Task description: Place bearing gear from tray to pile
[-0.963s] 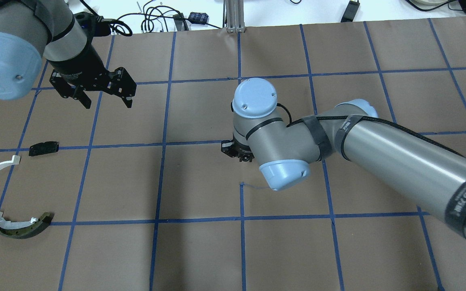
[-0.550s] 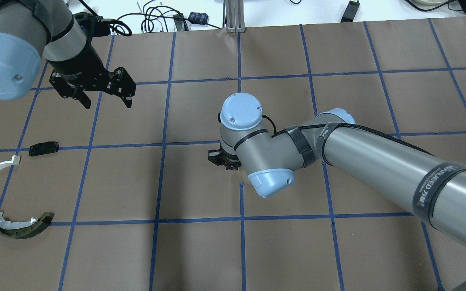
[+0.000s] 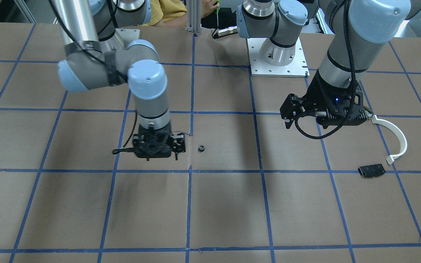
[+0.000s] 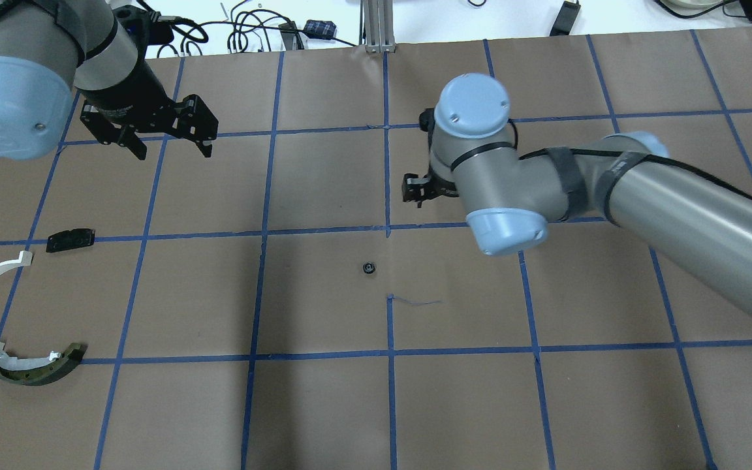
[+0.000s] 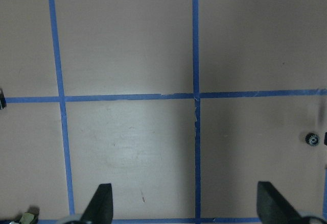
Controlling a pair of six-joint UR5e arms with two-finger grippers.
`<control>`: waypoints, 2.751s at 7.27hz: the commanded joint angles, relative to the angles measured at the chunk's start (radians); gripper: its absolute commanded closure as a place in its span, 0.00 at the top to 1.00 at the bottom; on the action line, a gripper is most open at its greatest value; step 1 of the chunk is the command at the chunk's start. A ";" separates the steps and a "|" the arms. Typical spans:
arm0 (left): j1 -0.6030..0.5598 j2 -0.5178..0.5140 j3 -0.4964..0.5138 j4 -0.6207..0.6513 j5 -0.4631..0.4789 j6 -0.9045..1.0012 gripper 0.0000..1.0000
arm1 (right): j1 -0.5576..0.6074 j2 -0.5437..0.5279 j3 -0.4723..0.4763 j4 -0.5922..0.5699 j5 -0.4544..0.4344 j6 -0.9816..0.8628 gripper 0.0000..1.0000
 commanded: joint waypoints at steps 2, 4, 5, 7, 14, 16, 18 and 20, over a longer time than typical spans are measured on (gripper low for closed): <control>-0.102 -0.037 -0.083 0.006 0.005 -0.066 1.00 | -0.510 -0.069 -0.033 0.125 -0.001 -0.728 1.00; -0.218 -0.118 -0.105 0.100 -0.046 -0.140 1.00 | -0.755 -0.067 -0.033 0.122 0.008 -1.215 1.00; -0.279 -0.168 -0.105 0.141 -0.060 -0.155 1.00 | -0.899 -0.058 -0.032 0.119 0.068 -1.454 1.00; -0.348 -0.265 -0.105 0.241 -0.071 -0.192 1.00 | -1.107 -0.023 -0.027 0.133 0.113 -1.826 1.00; -0.436 -0.413 -0.130 0.329 -0.073 -0.209 0.94 | -1.161 0.210 -0.119 0.107 0.169 -2.557 0.98; -0.436 -0.414 -0.132 0.322 -0.070 -0.203 0.81 | -1.161 0.216 -0.119 0.109 0.171 -2.576 0.93; -0.436 -0.417 -0.132 0.321 -0.070 -0.202 0.60 | -1.161 0.223 -0.118 0.110 0.179 -2.576 0.90; -0.436 -0.425 -0.132 0.321 -0.070 -0.198 0.49 | -1.161 0.227 -0.118 0.109 0.179 -2.575 0.83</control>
